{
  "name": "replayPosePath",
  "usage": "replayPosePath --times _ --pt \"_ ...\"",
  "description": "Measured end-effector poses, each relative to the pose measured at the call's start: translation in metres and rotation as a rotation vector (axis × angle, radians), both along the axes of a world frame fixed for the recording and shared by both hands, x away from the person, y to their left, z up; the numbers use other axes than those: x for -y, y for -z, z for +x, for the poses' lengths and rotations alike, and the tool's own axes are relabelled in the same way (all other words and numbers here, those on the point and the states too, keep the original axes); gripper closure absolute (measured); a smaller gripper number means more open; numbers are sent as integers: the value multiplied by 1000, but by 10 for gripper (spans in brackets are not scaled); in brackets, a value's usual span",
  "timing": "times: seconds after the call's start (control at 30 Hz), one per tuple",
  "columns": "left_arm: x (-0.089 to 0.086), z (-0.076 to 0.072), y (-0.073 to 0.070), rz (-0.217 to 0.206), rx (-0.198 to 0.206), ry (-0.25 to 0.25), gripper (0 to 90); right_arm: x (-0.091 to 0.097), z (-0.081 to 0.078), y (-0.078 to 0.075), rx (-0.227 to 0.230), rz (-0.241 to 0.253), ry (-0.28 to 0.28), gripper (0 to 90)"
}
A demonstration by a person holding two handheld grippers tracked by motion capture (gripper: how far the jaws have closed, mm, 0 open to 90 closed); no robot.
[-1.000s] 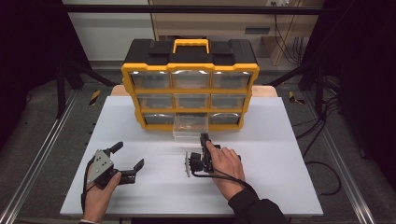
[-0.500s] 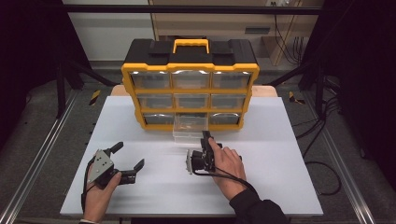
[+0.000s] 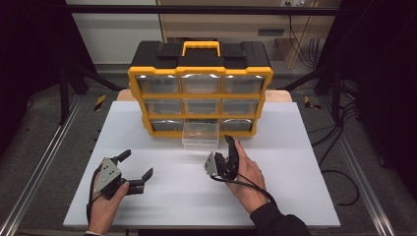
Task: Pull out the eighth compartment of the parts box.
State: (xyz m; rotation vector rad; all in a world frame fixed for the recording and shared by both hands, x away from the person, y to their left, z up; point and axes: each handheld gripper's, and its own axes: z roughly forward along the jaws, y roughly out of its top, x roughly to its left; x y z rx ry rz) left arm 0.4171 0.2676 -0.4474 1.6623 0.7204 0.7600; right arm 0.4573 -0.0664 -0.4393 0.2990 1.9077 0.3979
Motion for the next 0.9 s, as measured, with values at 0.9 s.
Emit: replayPosePath --times 0.9 --pt "-2 0 -2 -11 13 -3 10 59 19 -12 -314 524 7 137"
